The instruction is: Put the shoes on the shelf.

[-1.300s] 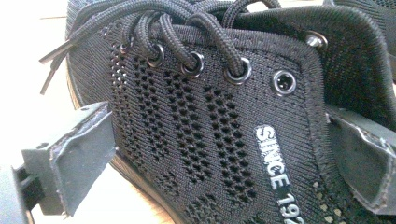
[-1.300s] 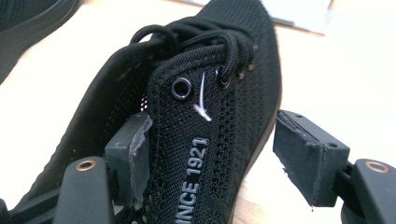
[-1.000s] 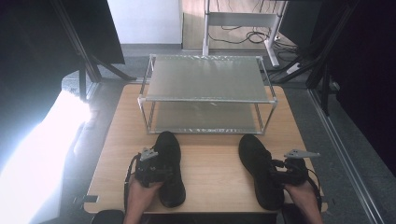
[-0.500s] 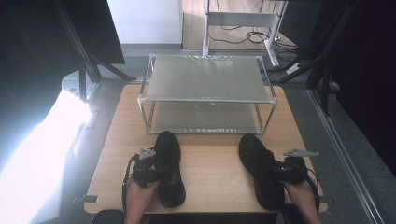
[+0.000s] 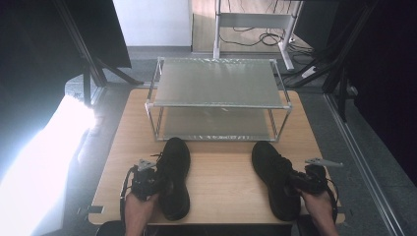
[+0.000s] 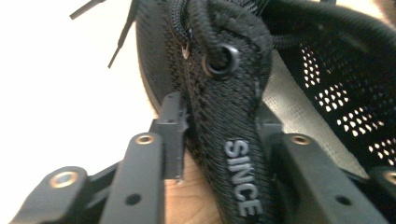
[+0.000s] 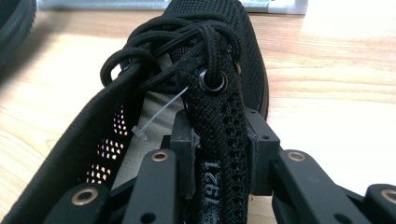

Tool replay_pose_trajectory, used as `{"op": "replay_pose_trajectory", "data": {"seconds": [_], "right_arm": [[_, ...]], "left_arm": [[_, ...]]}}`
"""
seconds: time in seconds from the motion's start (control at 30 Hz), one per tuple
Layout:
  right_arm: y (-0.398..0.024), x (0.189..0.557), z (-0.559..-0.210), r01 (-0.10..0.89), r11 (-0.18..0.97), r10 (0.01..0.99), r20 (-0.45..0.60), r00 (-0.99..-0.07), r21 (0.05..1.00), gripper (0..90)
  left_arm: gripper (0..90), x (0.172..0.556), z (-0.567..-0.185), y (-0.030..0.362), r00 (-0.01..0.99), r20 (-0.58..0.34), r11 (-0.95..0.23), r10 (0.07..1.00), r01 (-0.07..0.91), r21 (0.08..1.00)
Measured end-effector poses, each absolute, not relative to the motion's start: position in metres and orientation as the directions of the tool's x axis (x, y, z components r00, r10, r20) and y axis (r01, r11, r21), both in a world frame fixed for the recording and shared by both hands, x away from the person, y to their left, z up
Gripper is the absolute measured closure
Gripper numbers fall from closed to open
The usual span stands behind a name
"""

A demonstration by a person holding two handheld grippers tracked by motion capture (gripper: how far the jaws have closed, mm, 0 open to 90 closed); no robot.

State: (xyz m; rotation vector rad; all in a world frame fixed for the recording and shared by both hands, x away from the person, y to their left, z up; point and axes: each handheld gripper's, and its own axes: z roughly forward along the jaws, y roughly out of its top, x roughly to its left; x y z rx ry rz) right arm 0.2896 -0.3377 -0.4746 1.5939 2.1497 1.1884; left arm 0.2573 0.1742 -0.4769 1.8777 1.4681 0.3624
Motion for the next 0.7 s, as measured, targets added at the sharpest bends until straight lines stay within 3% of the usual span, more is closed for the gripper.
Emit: {"op": "replay_pose_trajectory", "data": {"seconds": [0.2, 0.4, 0.7], "right_arm": [[-0.347, 0.291, -0.478, 0.721, -0.011, 0.855, 0.38, -0.354, 0.693, 70.8], [-0.354, 0.294, -0.483, 0.743, -0.126, 0.789, 0.521, -0.327, 0.657, 70.8], [-0.354, 0.294, -0.479, 0.733, -0.191, 0.741, 0.586, -0.329, 0.653, 70.7]], "left_arm": [[80.7, 0.256, -0.478, 0.185, 0.285, -0.236, -0.048, 0.929, 0.726, 0.686], [83.6, 0.258, -0.482, 0.197, 0.257, -0.336, 0.046, 0.906, 0.729, 0.683], [84.5, 0.262, -0.484, 0.194, 0.275, -0.465, 0.14, 0.842, 0.719, 0.68]]}}
